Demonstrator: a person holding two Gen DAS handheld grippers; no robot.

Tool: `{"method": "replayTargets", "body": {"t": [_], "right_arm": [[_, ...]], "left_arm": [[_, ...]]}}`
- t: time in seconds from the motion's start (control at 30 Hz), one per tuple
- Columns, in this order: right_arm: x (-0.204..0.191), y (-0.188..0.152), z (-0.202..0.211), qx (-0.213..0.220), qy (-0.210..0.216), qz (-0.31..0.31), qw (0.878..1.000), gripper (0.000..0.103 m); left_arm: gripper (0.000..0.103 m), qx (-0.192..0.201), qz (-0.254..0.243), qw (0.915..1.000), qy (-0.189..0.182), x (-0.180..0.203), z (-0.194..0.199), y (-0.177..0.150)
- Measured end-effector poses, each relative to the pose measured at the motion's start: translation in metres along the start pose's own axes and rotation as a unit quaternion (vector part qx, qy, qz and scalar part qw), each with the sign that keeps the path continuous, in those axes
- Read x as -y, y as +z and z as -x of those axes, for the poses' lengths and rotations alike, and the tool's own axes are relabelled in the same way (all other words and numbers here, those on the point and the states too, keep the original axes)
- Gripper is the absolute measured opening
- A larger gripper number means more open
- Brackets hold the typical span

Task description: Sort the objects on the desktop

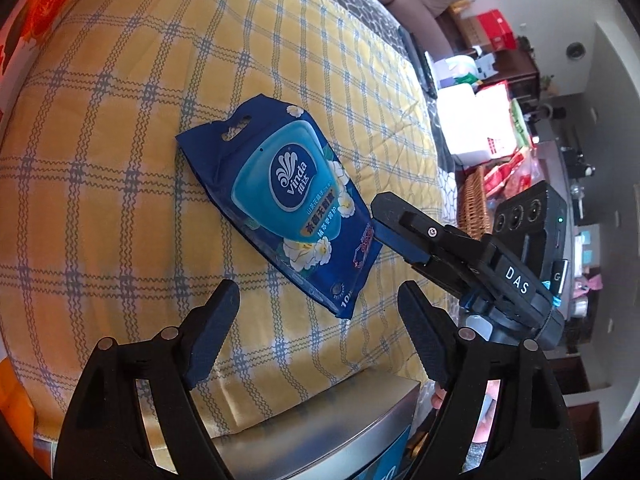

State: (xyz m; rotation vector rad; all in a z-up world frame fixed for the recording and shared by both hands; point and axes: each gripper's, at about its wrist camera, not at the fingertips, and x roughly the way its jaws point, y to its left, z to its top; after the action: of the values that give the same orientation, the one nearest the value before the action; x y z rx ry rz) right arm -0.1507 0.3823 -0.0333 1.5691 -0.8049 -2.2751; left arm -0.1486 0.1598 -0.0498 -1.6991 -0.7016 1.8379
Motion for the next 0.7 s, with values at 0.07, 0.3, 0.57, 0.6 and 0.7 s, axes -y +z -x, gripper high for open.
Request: {"method": "replayTargets", "body": {"t": [0.07,0.3,0.57,0.6,0.7], "right_arm": [[0.005,-0.001,-0.004,-0.004,0.015,-0.023,1.000,0.064],[0.017,-0.019,-0.014,-0.043,0.109,-0.105,0.988,0.053],[0.015,-0.025,-0.009,-0.048,0.107,-0.108,0.987,0.050],[0.015,-0.026,-0.009,-0.049,0.108,-0.106,0.987,0.050],[0.014,-0.028,-0.007,-0.049,0.111,-0.103,0.987,0.049]], "left_arm": [[0.080,-0.004,-0.001,1.0000,0.002,-0.002,-0.003,-0.001],[0.086,-0.002,-0.016,0.9999,-0.002,0.003,-0.010,-0.005],[0.059,0.007,-0.066,0.9974,0.026,0.022,0.000,-0.011],[0.057,0.008,-0.071,0.9971,0.026,0.024,0.002,-0.011],[0.057,0.009,-0.097,0.9943,0.043,0.033,0.006,-0.013]]}}
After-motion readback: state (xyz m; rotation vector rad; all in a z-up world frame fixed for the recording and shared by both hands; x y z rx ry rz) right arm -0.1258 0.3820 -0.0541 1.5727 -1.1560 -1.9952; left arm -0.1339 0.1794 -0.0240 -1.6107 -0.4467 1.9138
